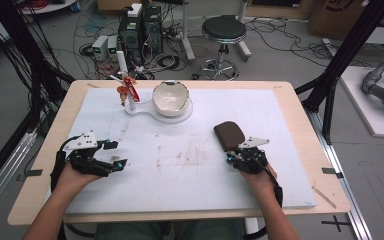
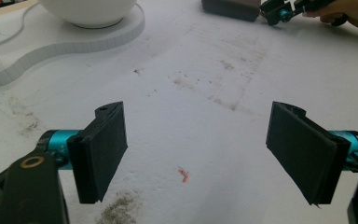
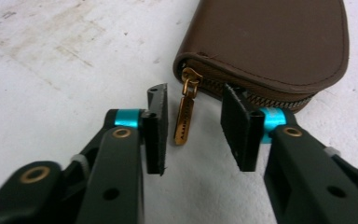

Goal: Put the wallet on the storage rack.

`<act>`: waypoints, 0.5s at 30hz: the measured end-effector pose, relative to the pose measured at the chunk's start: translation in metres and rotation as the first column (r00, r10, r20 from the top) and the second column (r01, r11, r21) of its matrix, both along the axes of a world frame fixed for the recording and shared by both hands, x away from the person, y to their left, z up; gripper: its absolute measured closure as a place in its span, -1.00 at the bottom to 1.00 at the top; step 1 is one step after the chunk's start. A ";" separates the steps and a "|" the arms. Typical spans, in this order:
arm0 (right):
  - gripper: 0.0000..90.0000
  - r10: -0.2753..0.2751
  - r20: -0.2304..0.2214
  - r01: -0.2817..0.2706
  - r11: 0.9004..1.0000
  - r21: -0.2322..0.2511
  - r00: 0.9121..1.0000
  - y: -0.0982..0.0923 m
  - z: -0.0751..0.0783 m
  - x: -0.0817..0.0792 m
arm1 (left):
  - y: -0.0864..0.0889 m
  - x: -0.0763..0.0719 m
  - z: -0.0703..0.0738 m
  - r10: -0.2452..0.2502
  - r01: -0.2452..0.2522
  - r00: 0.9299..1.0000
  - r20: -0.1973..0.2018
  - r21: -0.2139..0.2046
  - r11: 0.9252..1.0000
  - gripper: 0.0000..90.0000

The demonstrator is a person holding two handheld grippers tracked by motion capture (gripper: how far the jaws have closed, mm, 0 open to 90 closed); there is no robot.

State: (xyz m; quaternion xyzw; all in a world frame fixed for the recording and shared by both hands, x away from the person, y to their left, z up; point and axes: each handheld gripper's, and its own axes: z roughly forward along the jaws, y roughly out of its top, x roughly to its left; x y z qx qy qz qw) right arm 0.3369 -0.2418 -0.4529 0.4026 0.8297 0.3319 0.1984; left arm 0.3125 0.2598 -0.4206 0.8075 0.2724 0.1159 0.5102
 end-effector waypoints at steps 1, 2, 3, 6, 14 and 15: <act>0.49 -0.002 -0.001 0.002 1.000 -0.002 1.000 -0.001 0.000 0.000 | 0.000 0.000 0.000 -0.001 0.001 1.000 -0.001 0.000 1.000 -0.55; 0.53 -0.005 0.000 0.005 1.000 -0.001 1.000 -0.001 0.000 0.000 | -0.001 0.000 0.000 -0.001 0.001 1.000 -0.002 -0.003 1.000 -0.55; 0.58 -0.008 -0.001 0.008 1.000 0.002 1.000 -0.001 0.000 0.001 | -0.001 0.000 0.000 -0.006 0.006 1.000 0.000 -0.002 1.000 -0.55; 0.74 0.003 -0.001 -0.003 1.000 -0.003 1.000 -0.001 0.000 0.000 | -0.002 -0.001 0.000 -0.008 0.008 1.000 -0.003 -0.001 1.000 -0.55; 0.99 0.038 0.017 -0.037 0.999 -0.035 0.999 0.004 0.000 -0.002 | -0.003 -0.001 -0.001 -0.014 0.014 1.000 -0.002 0.004 1.000 -0.55; 0.99 0.038 0.009 -0.038 0.999 -0.023 0.999 0.003 0.000 -0.001 | -0.003 -0.001 -0.001 -0.012 0.012 1.000 -0.001 0.005 1.000 -0.55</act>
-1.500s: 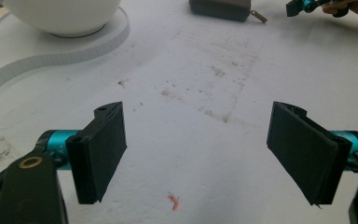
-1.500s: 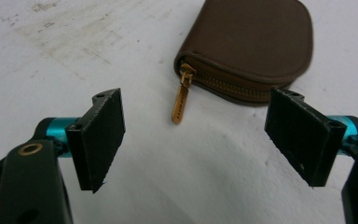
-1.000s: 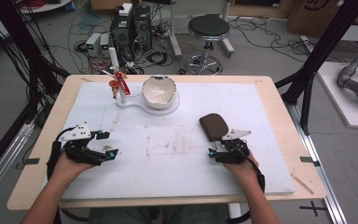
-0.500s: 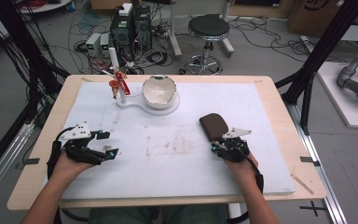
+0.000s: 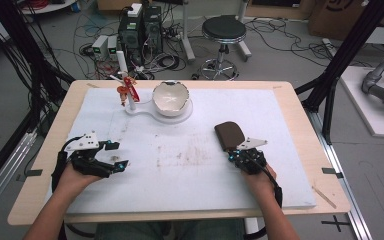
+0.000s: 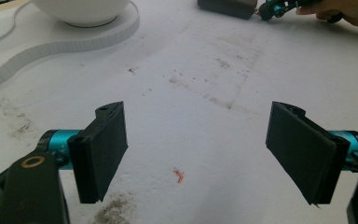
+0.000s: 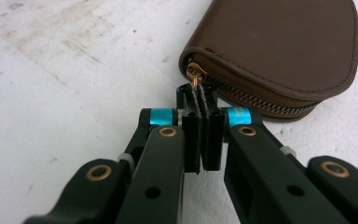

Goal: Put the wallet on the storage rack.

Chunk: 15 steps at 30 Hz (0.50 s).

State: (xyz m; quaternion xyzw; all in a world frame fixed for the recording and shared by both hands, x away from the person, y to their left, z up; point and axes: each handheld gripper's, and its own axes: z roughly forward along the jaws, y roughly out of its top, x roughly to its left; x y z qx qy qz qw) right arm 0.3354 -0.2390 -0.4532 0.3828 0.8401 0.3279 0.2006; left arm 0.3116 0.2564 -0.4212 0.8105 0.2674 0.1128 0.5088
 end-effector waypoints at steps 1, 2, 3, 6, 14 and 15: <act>1.00 0.001 -0.002 -0.001 1.000 0.008 1.000 -0.001 0.000 0.001 | 0.000 0.000 0.000 -0.001 0.001 1.000 0.000 0.001 1.000 -0.55; 1.00 0.002 -0.009 -0.001 1.000 0.015 1.000 -0.002 0.000 0.001 | 0.000 0.000 0.000 -0.002 0.002 1.000 0.000 0.001 1.000 -0.55; 1.00 0.001 -0.011 -0.001 1.000 0.020 1.000 -0.002 0.000 0.001 | 0.001 0.000 0.000 -0.002 0.002 1.000 0.001 0.002 1.000 -0.55; 1.00 0.009 -0.015 -0.008 0.999 0.045 1.000 -0.004 0.001 0.002 | 0.001 0.000 0.000 0.004 -0.004 1.000 0.000 0.000 1.000 -0.55; 1.00 0.008 0.016 -0.011 0.983 0.181 1.000 -0.014 0.013 -0.002 | 0.002 0.000 0.001 0.009 -0.009 1.000 0.001 -0.002 1.000 -0.55; 1.00 0.016 0.024 -0.021 0.979 0.203 1.000 -0.016 0.015 -0.002 | 0.002 0.000 0.001 0.010 -0.010 1.000 0.003 -0.002 1.000 -0.55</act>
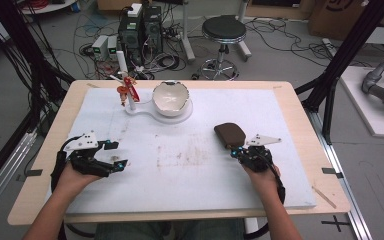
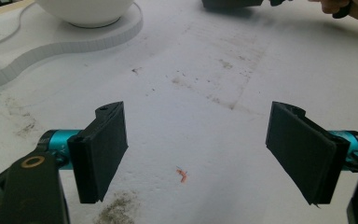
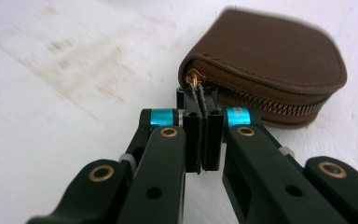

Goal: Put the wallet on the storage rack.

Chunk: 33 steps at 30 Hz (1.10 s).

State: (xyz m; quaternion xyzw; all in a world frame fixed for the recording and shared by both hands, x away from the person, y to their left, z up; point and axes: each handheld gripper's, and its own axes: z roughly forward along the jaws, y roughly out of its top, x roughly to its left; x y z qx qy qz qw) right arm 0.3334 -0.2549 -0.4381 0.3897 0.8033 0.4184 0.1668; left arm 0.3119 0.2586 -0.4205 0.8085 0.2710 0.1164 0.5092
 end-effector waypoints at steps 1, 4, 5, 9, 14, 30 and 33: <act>1.00 0.005 0.002 -0.005 0.999 0.033 1.000 -0.001 0.002 -0.001 | 0.000 0.000 0.000 0.000 0.000 1.000 0.001 -0.001 1.000 -0.55; 1.00 0.013 0.007 -0.014 0.992 0.124 1.000 -0.004 0.007 -0.002 | 0.001 0.000 0.001 0.002 -0.002 1.000 0.003 -0.003 1.000 -0.55; 1.00 0.016 0.007 -0.017 0.988 0.154 1.000 -0.004 0.008 -0.002 | 0.001 0.000 0.001 0.004 -0.004 1.000 0.002 -0.002 1.000 -0.55; 1.00 0.029 0.028 -0.035 0.973 0.230 0.999 -0.003 0.015 -0.004 | 0.002 -0.001 0.002 0.009 -0.009 1.000 0.005 -0.005 1.000 -0.55; 1.00 0.039 0.058 -0.053 0.963 0.264 0.998 -0.001 0.024 -0.005 | 0.001 0.000 0.001 0.004 -0.004 1.000 0.009 0.004 1.000 -0.55; 1.00 0.075 0.124 -0.111 0.945 0.308 0.989 0.016 0.053 -0.002 | 0.003 -0.003 0.005 0.011 -0.011 1.000 0.022 -0.003 1.000 -0.55; 1.00 0.068 0.131 -0.107 0.941 0.322 0.989 0.017 0.055 0.003 | 0.004 -0.003 0.005 0.012 -0.012 1.000 0.022 -0.004 1.000 -0.55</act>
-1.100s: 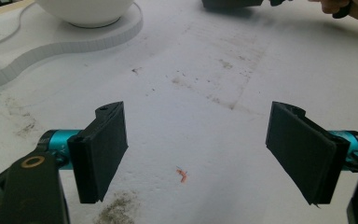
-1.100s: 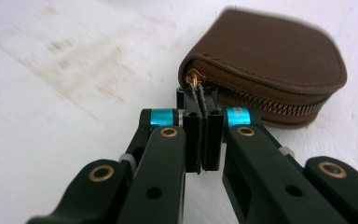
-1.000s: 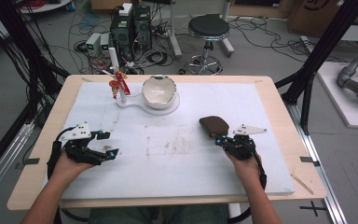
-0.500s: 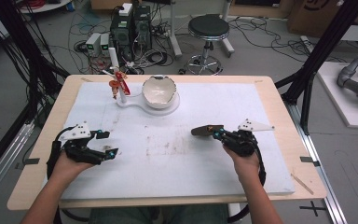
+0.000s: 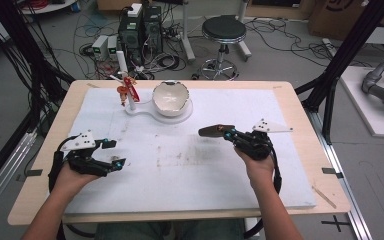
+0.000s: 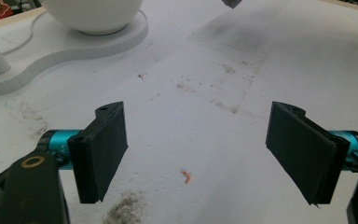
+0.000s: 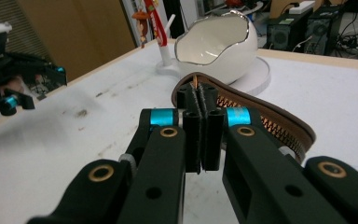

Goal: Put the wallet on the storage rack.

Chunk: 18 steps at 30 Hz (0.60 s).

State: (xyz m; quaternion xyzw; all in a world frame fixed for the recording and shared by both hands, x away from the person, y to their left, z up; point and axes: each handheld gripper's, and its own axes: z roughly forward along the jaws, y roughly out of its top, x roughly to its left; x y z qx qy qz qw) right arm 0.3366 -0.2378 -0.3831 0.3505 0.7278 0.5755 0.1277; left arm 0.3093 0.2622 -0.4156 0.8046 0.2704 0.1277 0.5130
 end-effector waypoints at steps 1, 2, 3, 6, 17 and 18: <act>1.00 -0.003 -0.002 0.003 1.000 0.010 1.000 0.000 0.001 0.002 | 0.000 0.000 0.000 0.002 -0.002 1.000 0.000 0.000 1.000 -0.55; 1.00 -0.003 -0.003 0.003 1.000 0.014 1.000 0.001 0.002 0.003 | 0.001 0.000 0.000 0.003 -0.003 1.000 0.002 0.001 1.000 -0.55; 1.00 -0.005 0.000 0.005 1.000 0.016 1.000 0.001 0.003 0.005 | 0.001 0.000 0.000 0.003 -0.003 1.000 0.003 0.000 1.000 -0.55; 1.00 -0.007 0.001 0.007 1.000 0.024 1.000 0.003 0.007 0.009 | 0.003 0.000 0.001 0.008 -0.008 1.000 0.002 -0.003 1.000 -0.55; 1.00 0.026 0.012 -0.026 1.000 0.016 1.000 0.019 0.023 0.027 | 0.008 -0.003 0.002 0.018 -0.018 1.000 0.007 -0.002 1.000 -0.55; 1.00 0.028 0.017 -0.028 0.999 0.021 0.999 0.020 0.025 0.029 | 0.009 -0.004 0.002 0.018 -0.018 1.000 0.007 -0.003 1.000 -0.55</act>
